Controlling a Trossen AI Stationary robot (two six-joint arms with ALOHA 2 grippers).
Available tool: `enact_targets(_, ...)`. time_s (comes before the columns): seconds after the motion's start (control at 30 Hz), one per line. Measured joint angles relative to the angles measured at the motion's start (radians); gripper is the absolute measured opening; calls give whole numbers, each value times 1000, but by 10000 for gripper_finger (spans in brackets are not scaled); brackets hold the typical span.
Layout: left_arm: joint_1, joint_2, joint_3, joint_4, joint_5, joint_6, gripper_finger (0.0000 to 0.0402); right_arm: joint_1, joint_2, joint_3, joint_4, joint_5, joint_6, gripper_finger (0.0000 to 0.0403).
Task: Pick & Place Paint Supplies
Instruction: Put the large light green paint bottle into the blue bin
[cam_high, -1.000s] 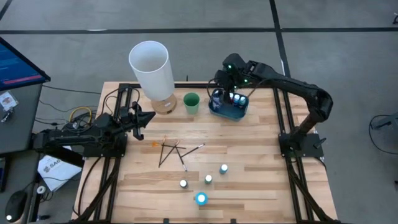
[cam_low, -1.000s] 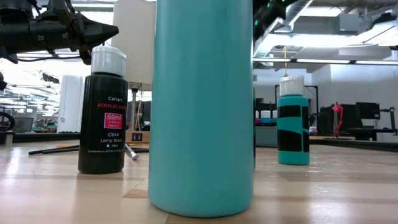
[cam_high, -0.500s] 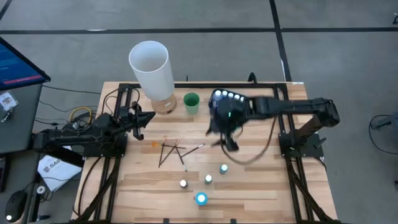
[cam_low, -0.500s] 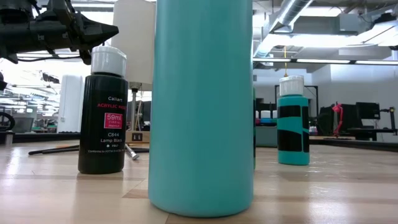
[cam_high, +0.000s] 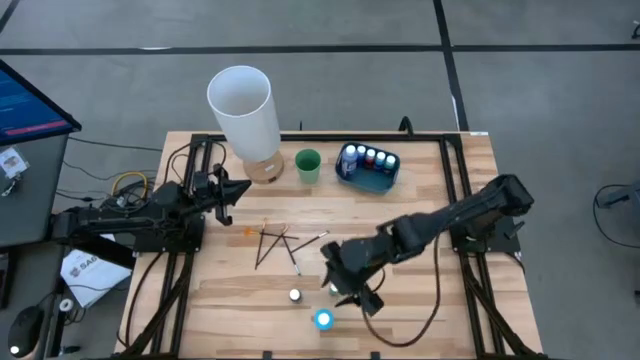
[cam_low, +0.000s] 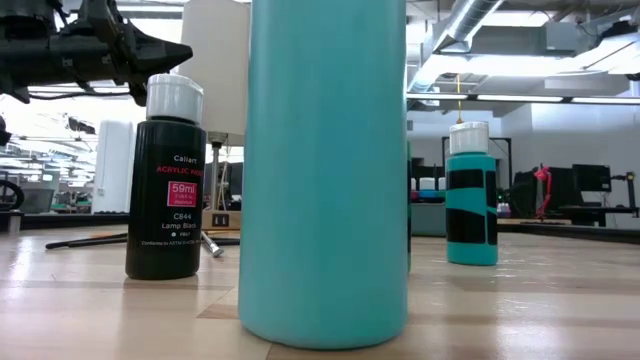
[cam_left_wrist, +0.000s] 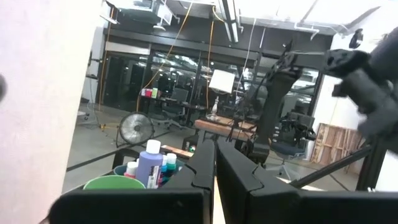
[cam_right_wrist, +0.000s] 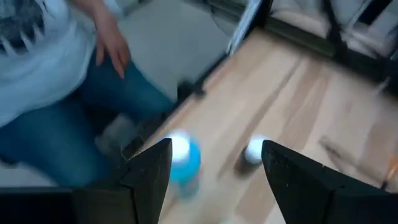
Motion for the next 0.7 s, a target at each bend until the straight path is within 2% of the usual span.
enact_targets(0.4, 0, 39, 0, 15, 1, 0, 2, 34, 165, -1, 138, -8, 44, 244)
enact_targets(0.7, 0, 38, 0, 18, 2, 0, 2, 47, 197, -1, 165, -19, 96, 244)
